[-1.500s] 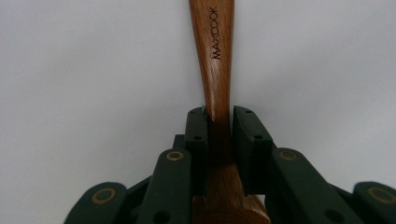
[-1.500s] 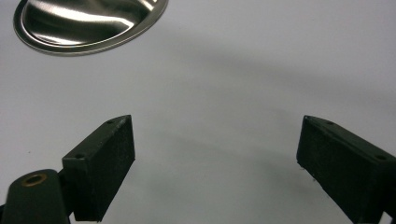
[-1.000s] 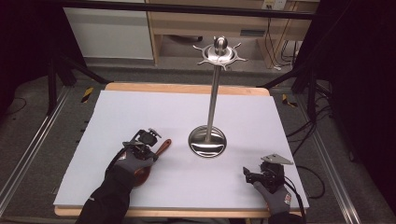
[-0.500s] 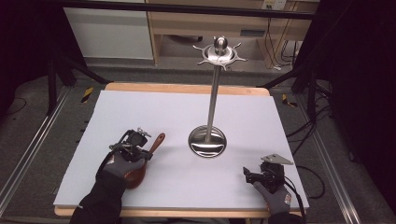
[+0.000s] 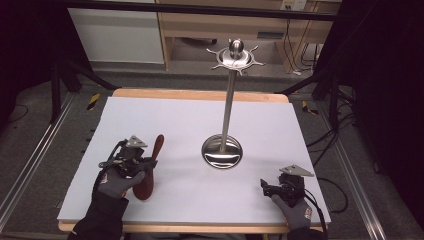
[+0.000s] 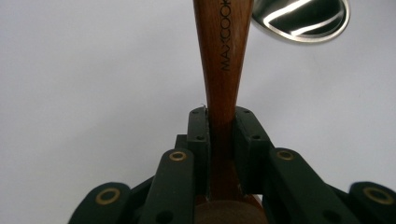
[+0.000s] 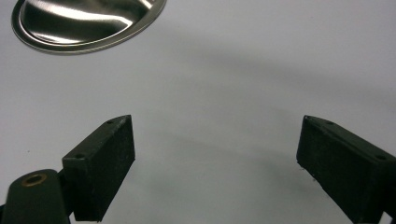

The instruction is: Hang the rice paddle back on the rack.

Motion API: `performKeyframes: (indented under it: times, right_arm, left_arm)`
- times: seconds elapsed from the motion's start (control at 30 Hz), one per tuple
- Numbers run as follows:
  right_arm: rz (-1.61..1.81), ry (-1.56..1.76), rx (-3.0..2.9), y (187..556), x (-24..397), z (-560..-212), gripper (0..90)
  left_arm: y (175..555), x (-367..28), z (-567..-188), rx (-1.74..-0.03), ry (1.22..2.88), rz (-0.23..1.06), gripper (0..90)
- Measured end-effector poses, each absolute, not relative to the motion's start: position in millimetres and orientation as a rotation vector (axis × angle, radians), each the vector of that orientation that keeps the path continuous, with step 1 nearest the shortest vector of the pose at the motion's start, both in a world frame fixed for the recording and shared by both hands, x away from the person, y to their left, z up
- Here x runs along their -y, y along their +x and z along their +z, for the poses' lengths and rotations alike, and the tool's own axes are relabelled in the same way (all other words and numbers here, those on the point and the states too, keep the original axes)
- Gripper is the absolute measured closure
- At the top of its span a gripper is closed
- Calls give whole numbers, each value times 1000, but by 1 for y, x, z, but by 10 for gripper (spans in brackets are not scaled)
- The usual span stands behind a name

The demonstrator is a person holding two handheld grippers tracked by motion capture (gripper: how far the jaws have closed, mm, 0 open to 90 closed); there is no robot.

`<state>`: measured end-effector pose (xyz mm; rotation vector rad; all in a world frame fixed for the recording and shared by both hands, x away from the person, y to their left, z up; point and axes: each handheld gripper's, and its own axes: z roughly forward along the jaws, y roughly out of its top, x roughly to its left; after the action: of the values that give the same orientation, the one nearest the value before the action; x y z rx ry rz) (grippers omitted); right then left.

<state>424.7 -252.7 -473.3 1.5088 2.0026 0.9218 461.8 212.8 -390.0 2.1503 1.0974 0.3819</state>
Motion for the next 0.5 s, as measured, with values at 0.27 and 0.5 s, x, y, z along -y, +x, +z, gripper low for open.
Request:
performKeyframes:
  times: [0.27,0.5]
  right_arm:
    - [925,1514,-1999,424,252,-473,117]
    - [925,1515,-2001,424,252,-473,117]
  left_arm:
    - [449,-220,-378,-1058,2022,460,774]
    - [447,-221,-378,-1052,1985,467,774]
